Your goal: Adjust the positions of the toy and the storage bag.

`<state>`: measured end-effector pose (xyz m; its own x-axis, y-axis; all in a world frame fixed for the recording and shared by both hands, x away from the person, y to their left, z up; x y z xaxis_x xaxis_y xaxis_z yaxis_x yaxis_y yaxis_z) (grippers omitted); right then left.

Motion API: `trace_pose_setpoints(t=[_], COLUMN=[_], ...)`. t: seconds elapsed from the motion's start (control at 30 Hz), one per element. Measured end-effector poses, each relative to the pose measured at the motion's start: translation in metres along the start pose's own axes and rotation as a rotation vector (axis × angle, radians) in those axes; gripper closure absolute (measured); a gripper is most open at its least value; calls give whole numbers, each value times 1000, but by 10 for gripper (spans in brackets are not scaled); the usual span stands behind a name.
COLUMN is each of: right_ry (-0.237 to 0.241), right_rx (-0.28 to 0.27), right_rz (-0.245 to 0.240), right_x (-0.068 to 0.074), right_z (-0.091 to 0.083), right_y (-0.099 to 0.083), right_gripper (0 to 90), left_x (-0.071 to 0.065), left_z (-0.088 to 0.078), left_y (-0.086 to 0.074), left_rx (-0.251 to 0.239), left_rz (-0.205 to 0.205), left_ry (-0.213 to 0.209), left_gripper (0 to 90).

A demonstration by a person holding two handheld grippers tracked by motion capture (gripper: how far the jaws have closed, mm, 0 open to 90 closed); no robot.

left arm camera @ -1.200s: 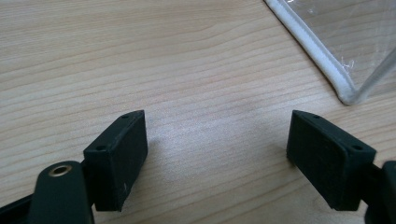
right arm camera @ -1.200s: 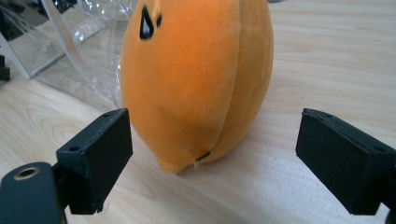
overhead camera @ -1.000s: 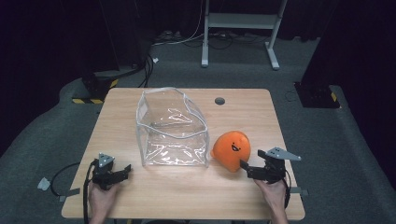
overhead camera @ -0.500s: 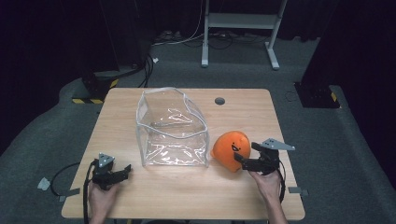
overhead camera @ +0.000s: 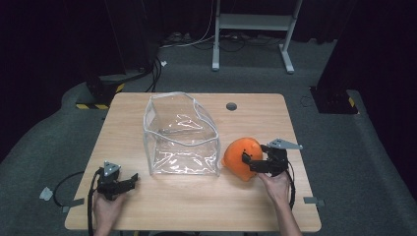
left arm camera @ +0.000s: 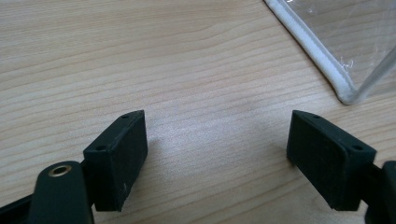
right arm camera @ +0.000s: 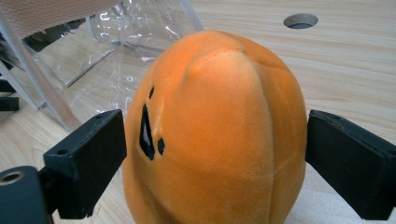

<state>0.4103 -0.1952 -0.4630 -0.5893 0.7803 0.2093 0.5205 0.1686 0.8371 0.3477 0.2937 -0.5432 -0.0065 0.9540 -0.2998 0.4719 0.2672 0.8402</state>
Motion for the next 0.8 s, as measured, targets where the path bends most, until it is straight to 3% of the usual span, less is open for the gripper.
trace_pose_setpoints(t=[0.6,0.8], right_ry=[9,-1], right_rx=[90,101], right_rz=[-68,-77], right_x=[5,6], right_z=[23,21], right_y=[3,3], right_gripper=[86,263], left_x=[0,0], left_z=[0,-1], left_y=[0,0], left_rx=[4,12], left_rz=[7,15], left_ry=[-5,-7], left_gripper=[199,197])
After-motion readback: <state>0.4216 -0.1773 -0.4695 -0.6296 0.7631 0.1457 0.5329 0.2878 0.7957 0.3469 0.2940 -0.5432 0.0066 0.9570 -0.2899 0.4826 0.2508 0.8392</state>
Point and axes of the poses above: each handheld gripper's, and its own axes: z roughly forward along the jaws, y roughly out of its top, x roughly to its left, the point moved 1 cm from there along z, roughly forward along the jaws, and after that the axes turned 1 degree about -z, right-handed, at the moved point
